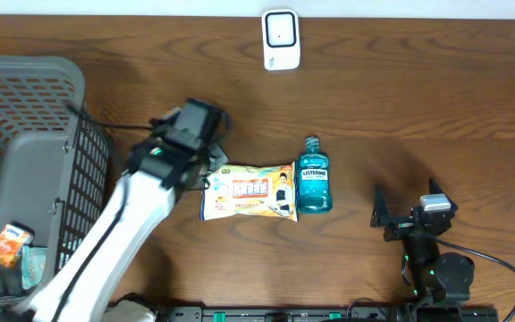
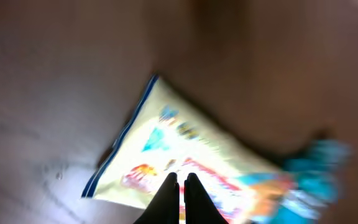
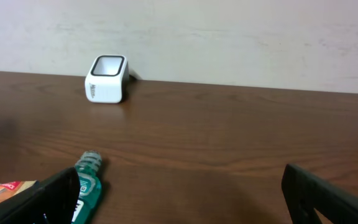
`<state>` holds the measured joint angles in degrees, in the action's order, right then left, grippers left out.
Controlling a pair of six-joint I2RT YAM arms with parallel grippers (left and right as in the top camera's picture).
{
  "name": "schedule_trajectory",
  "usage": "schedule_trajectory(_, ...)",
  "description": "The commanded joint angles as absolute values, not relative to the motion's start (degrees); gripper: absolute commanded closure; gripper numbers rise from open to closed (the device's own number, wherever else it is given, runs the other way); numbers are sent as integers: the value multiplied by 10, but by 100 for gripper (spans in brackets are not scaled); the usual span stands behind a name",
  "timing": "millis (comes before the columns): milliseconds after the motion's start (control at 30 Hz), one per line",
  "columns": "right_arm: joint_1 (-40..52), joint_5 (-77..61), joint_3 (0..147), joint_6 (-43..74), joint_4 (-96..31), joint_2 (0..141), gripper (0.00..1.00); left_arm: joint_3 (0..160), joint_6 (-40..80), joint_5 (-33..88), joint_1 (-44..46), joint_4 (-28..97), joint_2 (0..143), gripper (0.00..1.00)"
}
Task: Scan the item barcode
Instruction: 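Withdraw the left gripper back over the basket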
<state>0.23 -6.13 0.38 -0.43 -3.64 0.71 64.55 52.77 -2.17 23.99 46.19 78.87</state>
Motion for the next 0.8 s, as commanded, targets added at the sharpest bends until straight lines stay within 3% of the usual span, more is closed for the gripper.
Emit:
schedule_trajectory(0,4,-59,3,4,-39,5,1,670,470,-86,238,463,708,74)
schedule_trajectory(100,4,-59,3,4,-39,5,1,680,445,-137,237,457,657,27)
schedule_trajectory(133,4,-59,3,4,-39,5,1,685,436,-156,236,458,644,15)
schedule_trajectory(167,4,-59,3,4,-39,5,1,694,425,-173,232,458,630,9)
schedule_trajectory(267,4,-59,3,4,-39,5,1,723,402,-192,206,460,607,4)
schedule_trajectory(767,4,-59,3,4,-39,5,1,898,403,-189,-45,488,602,2)
